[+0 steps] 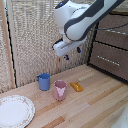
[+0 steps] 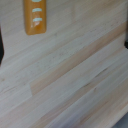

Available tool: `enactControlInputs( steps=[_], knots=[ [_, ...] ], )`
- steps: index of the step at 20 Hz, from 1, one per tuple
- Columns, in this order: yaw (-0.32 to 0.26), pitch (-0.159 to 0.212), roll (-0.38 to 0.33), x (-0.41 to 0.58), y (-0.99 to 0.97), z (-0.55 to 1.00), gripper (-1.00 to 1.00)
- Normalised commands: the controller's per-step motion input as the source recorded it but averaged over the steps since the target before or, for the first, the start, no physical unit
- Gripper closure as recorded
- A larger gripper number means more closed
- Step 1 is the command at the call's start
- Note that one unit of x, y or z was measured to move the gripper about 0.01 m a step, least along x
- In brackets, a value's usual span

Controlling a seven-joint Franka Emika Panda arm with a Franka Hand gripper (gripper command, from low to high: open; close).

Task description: Please adjust your gripper to match the height of the lower drawer handle. Progress your gripper onward until it happens to touch the drawer handle. Now, firmly take hold of it with your gripper, then steadily retract it to swing the drawer wide open.

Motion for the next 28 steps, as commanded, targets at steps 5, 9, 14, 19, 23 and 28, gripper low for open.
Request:
enactControlInputs(
  steps=[5,9,14,19,23,28],
  knots=[
    [0.181,0.007,-0.342,0.001,-0.18,-0.26,-1.0],
    [0.215,0.001,-0.269,0.011,-0.23,-0.2,-1.0],
    [0.28,0.0,-0.203,0.051,-0.18,-0.19,-1.0],
    [0.222,0.02,-0.244,0.007,-0.25,-0.17,-1.0],
    [0.177,-0.001,-0.34,0.0,-0.17,-0.1,-1.0],
    [0.141,-0.001,-0.373,-0.055,-0.22,-0.09,-1.0]
  ],
)
